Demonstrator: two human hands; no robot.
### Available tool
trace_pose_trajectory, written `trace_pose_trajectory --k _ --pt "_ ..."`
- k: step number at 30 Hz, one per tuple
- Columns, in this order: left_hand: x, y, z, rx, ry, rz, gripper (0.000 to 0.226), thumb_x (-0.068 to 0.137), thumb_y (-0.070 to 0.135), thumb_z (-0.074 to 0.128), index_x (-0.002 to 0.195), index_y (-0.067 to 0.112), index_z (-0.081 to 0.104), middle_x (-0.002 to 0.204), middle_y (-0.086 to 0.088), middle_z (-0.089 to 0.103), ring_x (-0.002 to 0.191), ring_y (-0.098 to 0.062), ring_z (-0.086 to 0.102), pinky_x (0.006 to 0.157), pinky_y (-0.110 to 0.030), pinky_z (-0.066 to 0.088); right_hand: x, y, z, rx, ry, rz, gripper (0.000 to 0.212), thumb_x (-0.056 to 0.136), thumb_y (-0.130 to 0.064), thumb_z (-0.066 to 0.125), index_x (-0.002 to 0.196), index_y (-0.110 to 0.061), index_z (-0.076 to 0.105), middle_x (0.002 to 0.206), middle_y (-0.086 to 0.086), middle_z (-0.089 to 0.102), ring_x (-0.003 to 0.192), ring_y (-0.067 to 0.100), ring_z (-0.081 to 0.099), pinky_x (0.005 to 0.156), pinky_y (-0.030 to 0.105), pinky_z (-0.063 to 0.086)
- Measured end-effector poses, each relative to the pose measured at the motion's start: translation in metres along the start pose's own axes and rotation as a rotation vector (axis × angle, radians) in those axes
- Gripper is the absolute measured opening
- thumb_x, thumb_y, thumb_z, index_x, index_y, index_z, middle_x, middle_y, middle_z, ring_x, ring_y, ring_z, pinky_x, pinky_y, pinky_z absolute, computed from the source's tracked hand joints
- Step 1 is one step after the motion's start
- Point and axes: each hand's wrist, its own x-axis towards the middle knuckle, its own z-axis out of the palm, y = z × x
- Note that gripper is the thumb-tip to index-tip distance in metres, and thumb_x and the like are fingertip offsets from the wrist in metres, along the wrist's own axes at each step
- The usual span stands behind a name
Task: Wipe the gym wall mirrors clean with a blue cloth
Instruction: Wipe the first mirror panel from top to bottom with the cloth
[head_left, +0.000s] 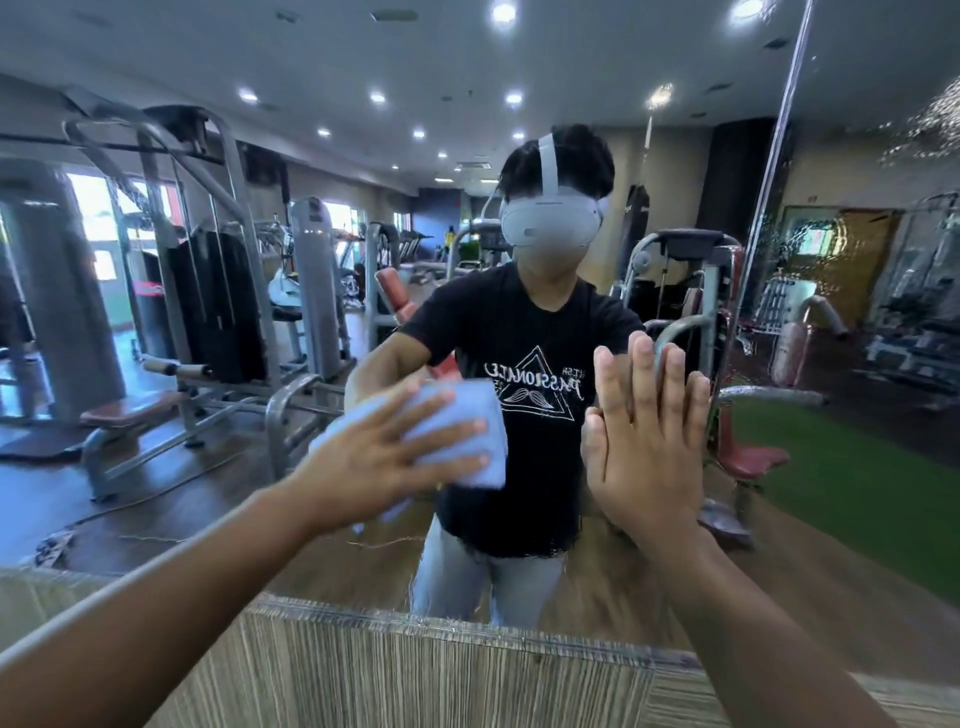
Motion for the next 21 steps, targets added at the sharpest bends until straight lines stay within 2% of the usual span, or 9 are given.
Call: trace_pose_trajectory --k 4,6,8,11,13,15,17,19,21 --pt "0.053 -0.053 -0.025 -0.009 0.199 -0.270 0.078 0.085 -0.003 0.066 0.150 0.031 0.038 0.162 0.002 0.026 0.154 -0.033 0.011 0.123 -0.056 0.020 0.000 0.000 0.001 0.003 -0.001 0.002 0.059 0.109 -0.034 0.031 0.164 -0.019 0.020 0.171 0.013 0.015 0.157 0.038 0.013 0.125 0.060 0.014" --pt "0.078 -0.054 -0.028 -0.036 0.277 -0.379 0.081 0.082 -0.008 0.069 0.148 0.030 0.041 0.160 -0.001 0.031 0.152 -0.038 0.016 0.120 -0.058 0.026 0.000 0.000 0.001 0.012 -0.002 0.002 0.058 0.109 -0.035 0.030 0.164 -0.019 0.020 0.171 0.013 0.015 0.157 0.038 0.013 0.125 0.060 0.014" --pt "0.090 -0.038 -0.022 -0.047 0.323 -0.407 0.075 0.085 -0.007 0.069 0.147 0.026 0.043 0.158 -0.005 0.033 0.148 -0.043 0.020 0.119 -0.058 0.027 0.000 -0.001 0.000 0.012 -0.005 0.006 0.058 0.109 -0.035 0.029 0.164 -0.019 0.021 0.171 0.013 0.015 0.157 0.037 0.011 0.125 0.060 0.013" --pt "0.073 0.004 -0.001 -0.068 0.293 -0.297 0.054 0.100 0.003 0.054 0.149 0.024 0.043 0.158 -0.006 0.038 0.147 -0.042 0.026 0.120 -0.055 0.026 0.001 -0.001 -0.002 0.023 -0.013 0.011 0.058 0.109 -0.033 0.033 0.164 -0.018 0.022 0.171 0.012 0.013 0.158 0.037 0.011 0.125 0.060 0.013" --pt "0.044 0.035 0.014 -0.060 0.172 -0.133 0.044 0.108 0.011 0.039 0.150 0.025 0.042 0.158 -0.005 0.039 0.145 -0.038 0.032 0.118 -0.055 0.029 0.001 -0.001 -0.005 0.027 -0.023 0.014 0.059 0.108 -0.032 0.037 0.164 -0.018 0.022 0.171 0.012 0.012 0.157 0.037 0.011 0.125 0.061 0.013" --pt "0.011 0.053 0.023 -0.012 0.013 0.073 0.044 0.108 0.014 0.039 0.149 0.028 0.047 0.159 -0.002 0.040 0.147 -0.034 0.034 0.116 -0.058 0.031 0.001 -0.001 -0.007 0.019 -0.026 0.015 0.060 0.108 -0.031 0.039 0.164 -0.018 0.022 0.171 0.012 0.013 0.157 0.038 0.012 0.125 0.061 0.013" --pt "-0.014 0.045 0.019 0.044 -0.076 0.179 0.043 0.108 0.017 0.040 0.148 0.030 0.050 0.159 0.002 0.039 0.148 -0.033 0.034 0.115 -0.061 0.032 0.001 -0.003 -0.007 0.014 -0.029 0.017 0.060 0.107 -0.031 0.039 0.164 -0.018 0.022 0.171 0.012 0.012 0.157 0.038 0.011 0.126 0.059 0.010" --pt "-0.025 0.017 0.008 0.076 -0.093 0.161 0.044 0.109 0.019 0.036 0.150 0.032 0.047 0.160 0.003 0.036 0.147 -0.035 0.033 0.115 -0.065 0.029 0.001 -0.004 -0.007 0.013 -0.029 0.018 0.060 0.108 -0.031 0.037 0.164 -0.018 0.021 0.171 0.012 0.010 0.157 0.038 0.009 0.127 0.058 0.006" --pt "-0.018 -0.020 -0.011 0.083 -0.058 0.049 0.048 0.105 0.019 0.043 0.151 0.032 0.044 0.159 -0.001 0.038 0.148 -0.039 0.030 0.114 -0.067 0.029 0.000 -0.004 -0.005 0.014 -0.027 0.019 0.060 0.108 -0.032 0.033 0.165 -0.018 0.018 0.171 0.013 0.009 0.158 0.038 0.008 0.127 0.057 0.004"
